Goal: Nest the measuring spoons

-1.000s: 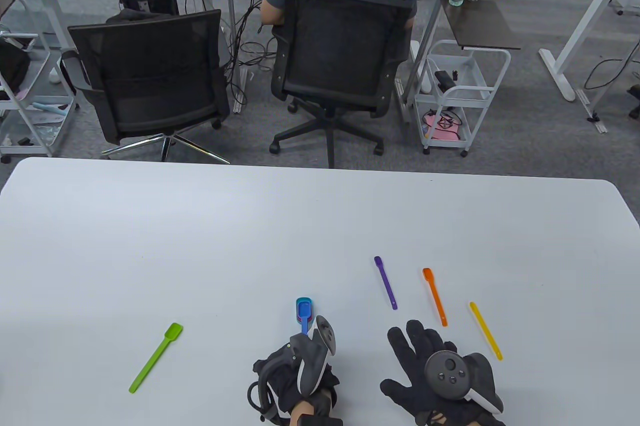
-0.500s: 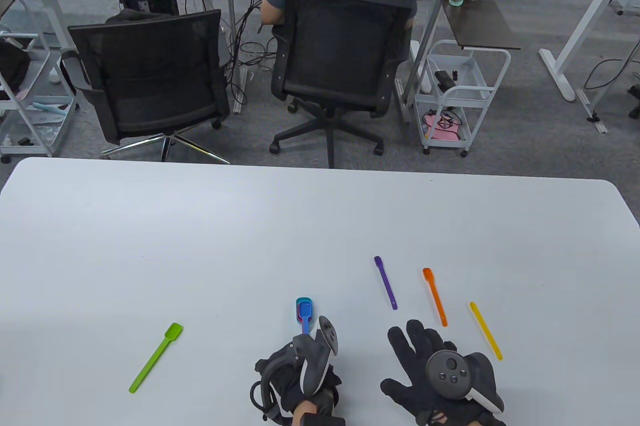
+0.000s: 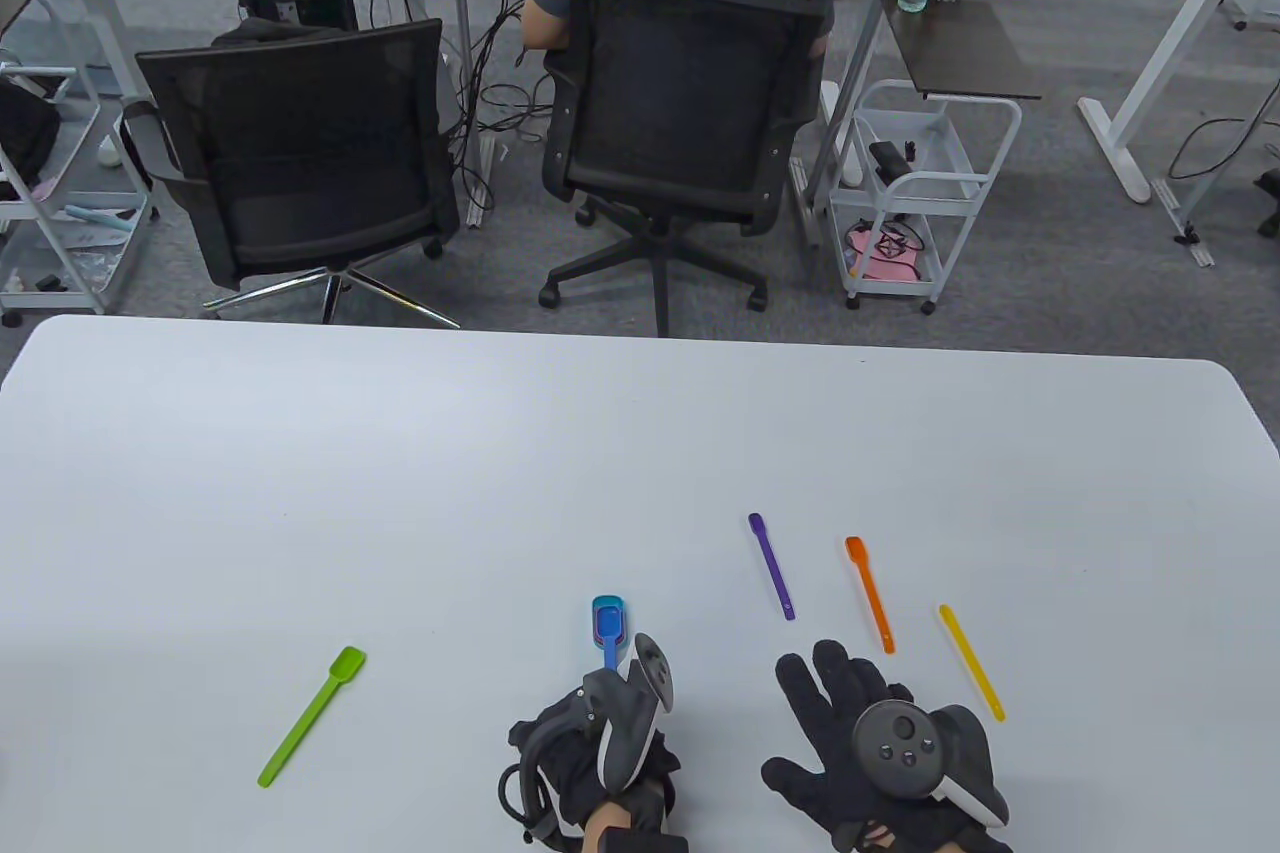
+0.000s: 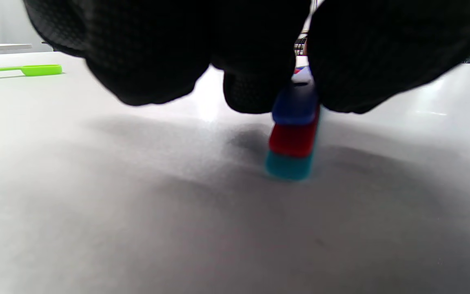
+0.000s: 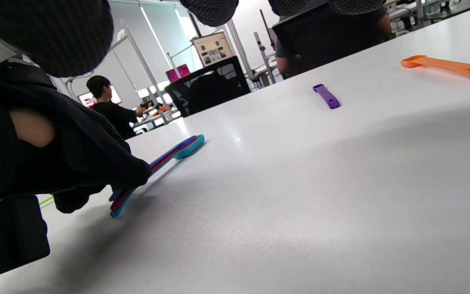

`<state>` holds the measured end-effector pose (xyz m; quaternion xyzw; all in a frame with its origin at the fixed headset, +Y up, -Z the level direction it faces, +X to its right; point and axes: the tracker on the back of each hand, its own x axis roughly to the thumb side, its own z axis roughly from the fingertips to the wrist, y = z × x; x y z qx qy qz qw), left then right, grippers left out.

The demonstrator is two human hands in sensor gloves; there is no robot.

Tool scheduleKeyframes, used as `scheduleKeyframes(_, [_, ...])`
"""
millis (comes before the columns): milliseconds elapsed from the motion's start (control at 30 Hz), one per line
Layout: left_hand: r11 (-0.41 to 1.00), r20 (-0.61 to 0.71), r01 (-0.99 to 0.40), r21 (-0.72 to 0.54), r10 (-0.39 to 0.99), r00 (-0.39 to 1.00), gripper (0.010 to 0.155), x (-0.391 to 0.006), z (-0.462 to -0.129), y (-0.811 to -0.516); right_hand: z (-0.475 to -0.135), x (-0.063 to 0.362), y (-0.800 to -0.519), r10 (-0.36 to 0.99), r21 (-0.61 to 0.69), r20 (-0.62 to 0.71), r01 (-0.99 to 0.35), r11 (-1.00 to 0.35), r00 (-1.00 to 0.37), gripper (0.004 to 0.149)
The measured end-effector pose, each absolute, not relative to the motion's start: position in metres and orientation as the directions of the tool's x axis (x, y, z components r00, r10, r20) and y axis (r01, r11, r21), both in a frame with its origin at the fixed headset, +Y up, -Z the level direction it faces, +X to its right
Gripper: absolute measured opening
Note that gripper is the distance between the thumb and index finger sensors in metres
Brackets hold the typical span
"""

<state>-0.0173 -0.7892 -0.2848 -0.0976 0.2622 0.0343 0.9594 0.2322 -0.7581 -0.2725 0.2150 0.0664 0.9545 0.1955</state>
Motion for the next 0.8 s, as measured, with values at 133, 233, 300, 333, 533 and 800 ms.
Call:
scheduleKeyframes(133, [0.978, -0.507, -0.117, -0.175, 0.012, 0.862, 0.059, -0.017, -0.285, -0.790, -0.273, 0.232, -0.758, 0.402, 0.211, 0.384, -0.345, -0.915, -0.831, 0.093])
scheduleKeyframes(233, [0.978, -0.506, -0.115, -0.172, 0.012, 0.862, 0.059, -0.017, -0.284, -0.790, -0.273, 0.233, -0.758, 0.403, 0.211, 0.383, -0.345, -0.914, -0.831, 0.093])
scheduleKeyframes(300, [0.977, -0.504, -0.113, -0.182, 0.006, 0.863, 0.060, -0.017, -0.285, -0.790, -0.273, 0.233, -0.758, 0.403, 0.212, 0.383, -0.346, -0.914, -0.831, 0.093])
scheduleKeyframes(333, [0.977, -0.504, -0.113, -0.178, 0.008, 0.864, 0.060, -0.018, -0.284, -0.789, -0.273, 0.233, -0.758, 0.404, 0.212, 0.383, -0.346, -0.914, -0.831, 0.093])
scheduleKeyframes(533, [0.980, -0.472, -0.110, -0.166, 0.019, 0.881, 0.066, -0.026, -0.283, -0.781, -0.273, 0.233, -0.758, 0.411, 0.214, 0.381, -0.353, -0.911, -0.828, 0.093])
scheduleKeyframes(800, [0.991, -0.383, -0.037, -0.128, -0.015, 0.924, 0.068, -0.073, -0.275, -0.751, -0.273, 0.234, -0.758, 0.415, 0.218, 0.377, -0.356, -0.909, -0.828, 0.094])
